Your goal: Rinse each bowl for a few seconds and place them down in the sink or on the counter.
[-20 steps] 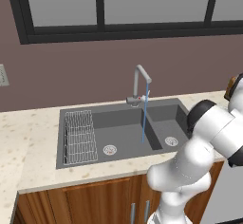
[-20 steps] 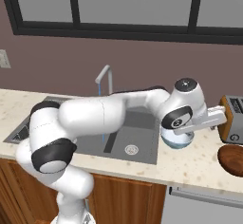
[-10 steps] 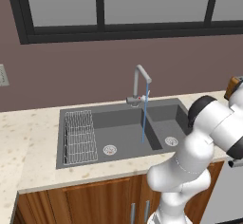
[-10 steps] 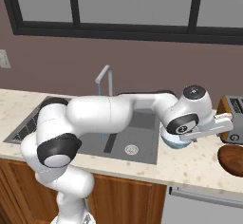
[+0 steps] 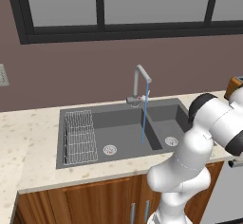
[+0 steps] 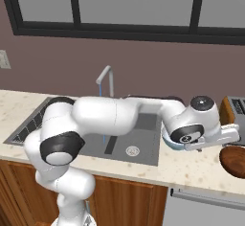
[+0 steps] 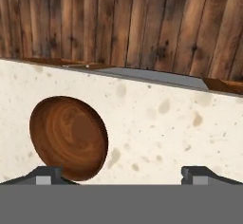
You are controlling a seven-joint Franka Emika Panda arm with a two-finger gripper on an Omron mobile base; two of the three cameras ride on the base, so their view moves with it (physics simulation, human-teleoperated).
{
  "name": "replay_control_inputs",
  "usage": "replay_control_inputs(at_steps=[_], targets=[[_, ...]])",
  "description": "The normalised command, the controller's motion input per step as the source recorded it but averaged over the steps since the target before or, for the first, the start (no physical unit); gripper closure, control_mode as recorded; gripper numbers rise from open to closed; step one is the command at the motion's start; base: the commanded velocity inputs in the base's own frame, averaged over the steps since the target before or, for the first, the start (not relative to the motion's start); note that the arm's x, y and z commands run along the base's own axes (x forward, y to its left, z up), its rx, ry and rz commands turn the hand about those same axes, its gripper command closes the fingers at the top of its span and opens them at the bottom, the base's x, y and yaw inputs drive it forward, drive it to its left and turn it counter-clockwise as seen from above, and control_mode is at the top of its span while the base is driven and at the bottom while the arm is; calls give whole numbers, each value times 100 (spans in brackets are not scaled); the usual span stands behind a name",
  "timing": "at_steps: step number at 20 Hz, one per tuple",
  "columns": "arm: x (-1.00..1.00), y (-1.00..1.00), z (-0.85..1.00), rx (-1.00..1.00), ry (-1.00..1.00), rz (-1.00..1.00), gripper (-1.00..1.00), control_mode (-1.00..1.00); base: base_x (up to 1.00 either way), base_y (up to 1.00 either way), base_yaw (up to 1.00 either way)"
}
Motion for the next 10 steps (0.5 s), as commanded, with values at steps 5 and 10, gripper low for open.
replay_control_inputs(at_steps=[5,10], targets=[[-1,-1,-19,1,1,0,-100,-100,0,0,0],[0,-9,-18,1,1,0,-100,-100,0,0,0]])
